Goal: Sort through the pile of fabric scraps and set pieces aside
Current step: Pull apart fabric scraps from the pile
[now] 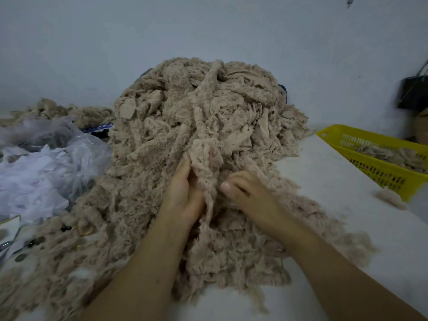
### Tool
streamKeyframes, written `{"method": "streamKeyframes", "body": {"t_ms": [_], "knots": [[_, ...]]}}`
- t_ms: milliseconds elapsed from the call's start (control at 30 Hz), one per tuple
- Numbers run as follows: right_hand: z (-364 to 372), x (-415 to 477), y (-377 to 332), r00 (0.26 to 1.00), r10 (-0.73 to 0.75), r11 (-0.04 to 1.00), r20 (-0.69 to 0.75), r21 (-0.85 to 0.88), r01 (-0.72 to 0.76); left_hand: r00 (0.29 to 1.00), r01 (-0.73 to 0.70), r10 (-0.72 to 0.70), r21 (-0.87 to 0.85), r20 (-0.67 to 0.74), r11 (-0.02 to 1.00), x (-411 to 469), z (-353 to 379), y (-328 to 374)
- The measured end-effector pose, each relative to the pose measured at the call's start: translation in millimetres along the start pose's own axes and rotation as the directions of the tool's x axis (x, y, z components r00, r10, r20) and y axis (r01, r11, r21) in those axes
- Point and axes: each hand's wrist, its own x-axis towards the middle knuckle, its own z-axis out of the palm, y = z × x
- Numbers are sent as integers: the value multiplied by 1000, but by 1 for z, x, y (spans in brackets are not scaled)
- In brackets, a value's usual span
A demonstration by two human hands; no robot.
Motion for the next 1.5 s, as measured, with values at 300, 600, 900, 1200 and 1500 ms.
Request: {"method": "streamKeyframes", "body": {"t_ms": [300,600,900,1200,1500], "knots": [[-4,-1,5,985,115,965,-129,249,-79,985,-169,170,-31,32,985,-2,-1,9],[-37,6,19,901,383,548,-201,835,-47,851,-344,500,889,158,303,-11,-4,-5],[-17,4,6,954,273,708,-124,697,-112,931,-360,124,922,344,142,-13,0,-18],[-28,-2,6,904,253,892,-344,445,-80,925,-342,305,847,226,407,-13,-1,-8],[-12,0,7,977,196,879,-82,457,-138,954,-246,43,694,296,677,-13,-1,-9]]}}
